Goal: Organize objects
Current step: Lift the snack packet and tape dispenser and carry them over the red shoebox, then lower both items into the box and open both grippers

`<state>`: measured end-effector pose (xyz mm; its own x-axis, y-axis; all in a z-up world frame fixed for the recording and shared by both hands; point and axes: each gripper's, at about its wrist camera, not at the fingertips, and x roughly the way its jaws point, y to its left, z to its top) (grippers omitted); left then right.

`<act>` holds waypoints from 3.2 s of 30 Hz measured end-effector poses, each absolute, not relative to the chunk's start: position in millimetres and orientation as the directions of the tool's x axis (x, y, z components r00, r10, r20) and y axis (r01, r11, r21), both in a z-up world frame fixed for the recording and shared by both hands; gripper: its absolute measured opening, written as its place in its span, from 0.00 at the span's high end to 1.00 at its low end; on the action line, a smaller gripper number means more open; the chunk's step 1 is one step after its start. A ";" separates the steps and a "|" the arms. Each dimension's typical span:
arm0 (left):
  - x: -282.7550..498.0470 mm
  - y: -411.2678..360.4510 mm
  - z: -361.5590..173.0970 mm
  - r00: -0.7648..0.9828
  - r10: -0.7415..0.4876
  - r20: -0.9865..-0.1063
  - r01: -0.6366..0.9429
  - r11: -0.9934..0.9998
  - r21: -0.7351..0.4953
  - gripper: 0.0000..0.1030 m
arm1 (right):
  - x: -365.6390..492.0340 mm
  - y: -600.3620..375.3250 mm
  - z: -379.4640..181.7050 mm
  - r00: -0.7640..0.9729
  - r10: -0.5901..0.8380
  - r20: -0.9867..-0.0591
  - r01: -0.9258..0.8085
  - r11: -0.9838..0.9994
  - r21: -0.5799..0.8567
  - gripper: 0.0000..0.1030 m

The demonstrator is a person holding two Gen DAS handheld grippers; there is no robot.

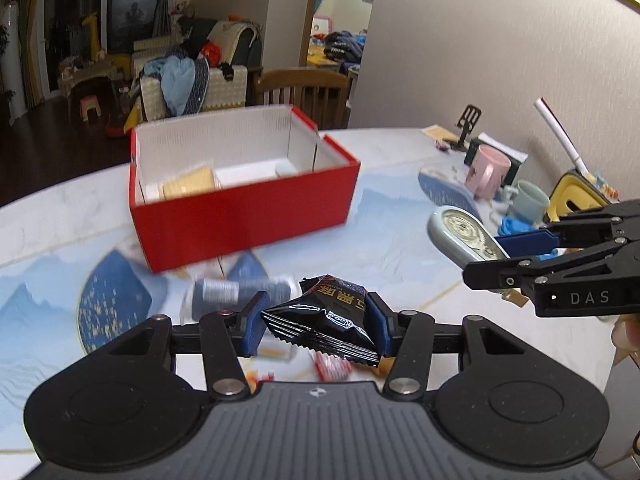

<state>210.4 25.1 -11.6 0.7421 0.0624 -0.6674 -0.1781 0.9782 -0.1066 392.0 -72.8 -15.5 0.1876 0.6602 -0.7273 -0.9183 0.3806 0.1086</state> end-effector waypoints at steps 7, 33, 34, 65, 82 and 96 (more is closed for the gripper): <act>239.7 43.6 10.8 0.765 0.097 -0.636 -0.197 0.976 -0.089 0.51 | 414.0 -37.6 5.0 0.187 0.699 -0.690 -0.936 0.339 0.090 0.59; 371.0 105.3 13.2 0.730 0.245 -0.638 -0.248 0.965 0.086 0.50 | 494.2 90.5 -3.3 0.161 0.704 -0.691 -0.960 0.276 0.057 0.59; 376.5 106.7 11.0 0.725 0.243 -0.644 -0.247 0.965 0.087 0.50 | 496.9 94.8 -6.5 0.159 0.701 -0.695 -0.959 0.278 0.061 0.59; 475.5 133.3 -80.9 0.500 0.220 -0.837 -0.190 0.971 0.142 0.50 | 543.6 216.3 -98.8 0.065 0.477 -0.877 -0.964 0.257 0.068 0.59; 487.8 137.9 -91.0 0.445 0.172 -0.879 -0.145 0.982 0.118 0.49 | 535.6 230.0 -114.2 0.109 0.413 -0.904 -0.974 0.225 -0.014 0.59; 463.6 138.5 -60.1 0.518 0.142 -0.843 -0.185 0.981 0.051 0.40 | 545.2 206.6 -85.1 0.107 0.483 -0.869 -0.970 0.242 0.015 0.55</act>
